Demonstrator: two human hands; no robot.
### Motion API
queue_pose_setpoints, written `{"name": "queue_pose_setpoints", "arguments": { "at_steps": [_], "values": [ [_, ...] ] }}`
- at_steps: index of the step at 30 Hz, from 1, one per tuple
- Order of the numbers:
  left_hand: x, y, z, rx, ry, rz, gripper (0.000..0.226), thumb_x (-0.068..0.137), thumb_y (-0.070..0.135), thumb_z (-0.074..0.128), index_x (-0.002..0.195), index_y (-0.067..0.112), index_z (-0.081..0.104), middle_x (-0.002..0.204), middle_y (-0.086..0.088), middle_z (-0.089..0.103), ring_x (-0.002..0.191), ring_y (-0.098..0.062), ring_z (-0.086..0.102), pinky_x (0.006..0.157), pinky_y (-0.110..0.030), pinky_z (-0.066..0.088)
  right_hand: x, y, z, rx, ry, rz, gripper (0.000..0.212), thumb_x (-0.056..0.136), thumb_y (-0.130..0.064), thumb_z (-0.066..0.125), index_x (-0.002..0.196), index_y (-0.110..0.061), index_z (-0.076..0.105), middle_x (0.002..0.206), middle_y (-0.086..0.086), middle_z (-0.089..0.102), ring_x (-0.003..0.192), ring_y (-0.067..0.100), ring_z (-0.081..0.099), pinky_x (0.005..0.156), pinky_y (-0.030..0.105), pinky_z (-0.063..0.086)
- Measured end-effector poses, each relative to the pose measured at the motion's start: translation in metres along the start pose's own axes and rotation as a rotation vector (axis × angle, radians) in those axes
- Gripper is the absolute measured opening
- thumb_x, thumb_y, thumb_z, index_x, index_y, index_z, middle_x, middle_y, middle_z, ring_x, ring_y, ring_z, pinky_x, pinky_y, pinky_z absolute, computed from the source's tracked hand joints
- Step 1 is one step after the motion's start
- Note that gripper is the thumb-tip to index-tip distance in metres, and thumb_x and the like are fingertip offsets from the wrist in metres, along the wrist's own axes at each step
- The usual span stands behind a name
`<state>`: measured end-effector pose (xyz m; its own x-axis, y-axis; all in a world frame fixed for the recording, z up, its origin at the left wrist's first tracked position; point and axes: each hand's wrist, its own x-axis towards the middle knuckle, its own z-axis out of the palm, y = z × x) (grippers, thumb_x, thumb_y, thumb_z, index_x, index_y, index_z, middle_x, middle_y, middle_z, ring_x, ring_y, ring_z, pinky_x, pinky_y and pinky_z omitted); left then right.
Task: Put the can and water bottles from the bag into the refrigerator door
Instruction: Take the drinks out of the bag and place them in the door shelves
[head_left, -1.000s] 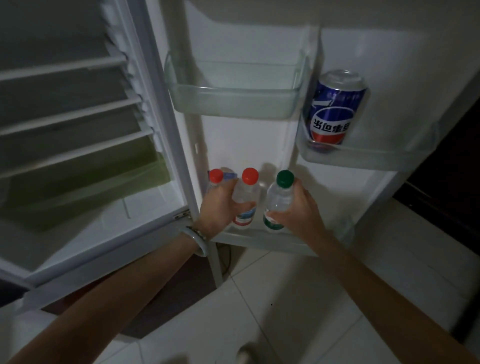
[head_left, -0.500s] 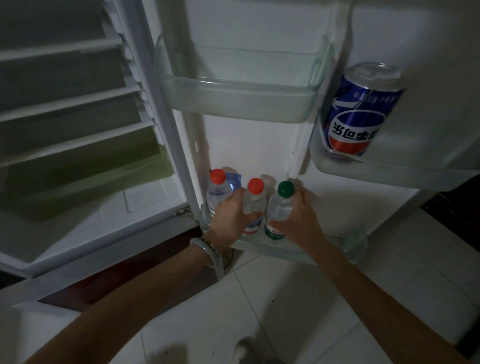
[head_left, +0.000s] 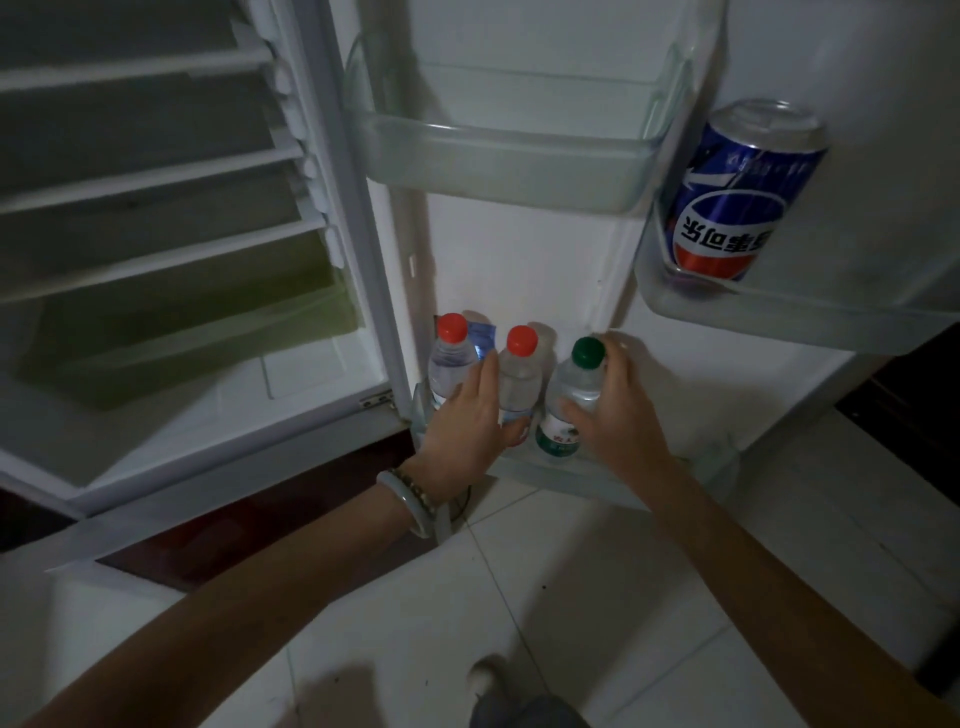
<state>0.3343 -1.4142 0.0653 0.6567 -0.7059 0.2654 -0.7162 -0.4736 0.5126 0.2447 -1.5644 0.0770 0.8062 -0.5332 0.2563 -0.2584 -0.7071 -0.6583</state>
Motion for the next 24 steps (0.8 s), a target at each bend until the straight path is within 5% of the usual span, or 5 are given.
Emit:
{"name": "queue_pose_setpoints", "arguments": {
  "at_steps": [5, 9, 13, 18, 24],
  "values": [
    [-0.034, -0.002, -0.024, 0.279, 0.085, 0.085, 0.070, 0.079, 0.049, 0.051, 0.125, -0.004, 0.049, 0.120, -0.021, 0.059, 0.106, -0.035, 0.060, 0.088, -0.045, 0.049, -0.027, -0.039, -0.002, -0.224, 0.081, -0.175, 0.079, 0.075, -0.027, 0.074, 0.137, -0.002, 0.031, 0.141, 0.023, 0.039, 0.131, 0.036, 0.036, 0.104, 0.051, 0.037],
    [-0.075, -0.020, -0.046, 0.407, 0.143, 0.047, 0.074, 0.070, 0.048, 0.070, 0.124, -0.001, 0.052, 0.120, -0.019, 0.061, 0.105, -0.032, 0.061, 0.087, -0.040, 0.049, -0.063, -0.081, 0.016, -0.253, 0.009, -0.317, 0.076, 0.078, -0.034, 0.070, 0.137, -0.002, 0.033, 0.140, 0.022, 0.041, 0.129, 0.035, 0.040, 0.105, 0.046, 0.037],
    [-0.138, -0.039, -0.079, 0.494, 0.195, -0.056, 0.072, 0.081, 0.057, 0.039, 0.122, 0.001, 0.055, 0.120, -0.016, 0.062, 0.107, -0.030, 0.060, 0.088, -0.038, 0.048, -0.099, -0.113, 0.051, -0.286, -0.112, -0.478, 0.070, 0.073, -0.028, 0.074, 0.129, -0.001, 0.043, 0.133, 0.024, 0.047, 0.122, 0.039, 0.046, 0.101, 0.049, 0.040],
    [-0.257, -0.084, -0.101, 0.565, 0.137, -0.341, 0.078, 0.066, 0.050, 0.073, 0.124, 0.001, 0.054, 0.123, -0.016, 0.060, 0.114, -0.032, 0.056, 0.094, -0.042, 0.045, -0.152, -0.159, 0.112, -0.282, -0.322, -0.666, 0.067, 0.073, -0.028, 0.076, 0.127, 0.000, 0.048, 0.131, 0.025, 0.051, 0.119, 0.040, 0.050, 0.097, 0.050, 0.045],
    [-0.423, -0.127, -0.109, 0.563, -0.021, -0.778, 0.076, 0.071, 0.050, 0.071, 0.126, 0.000, 0.051, 0.127, -0.018, 0.057, 0.120, -0.034, 0.051, 0.098, -0.045, 0.042, -0.235, -0.201, 0.198, -0.234, -0.631, -0.864, 0.070, 0.070, -0.022, 0.079, 0.128, 0.001, 0.047, 0.134, 0.026, 0.048, 0.121, 0.040, 0.049, 0.097, 0.049, 0.042]
  ]
}}
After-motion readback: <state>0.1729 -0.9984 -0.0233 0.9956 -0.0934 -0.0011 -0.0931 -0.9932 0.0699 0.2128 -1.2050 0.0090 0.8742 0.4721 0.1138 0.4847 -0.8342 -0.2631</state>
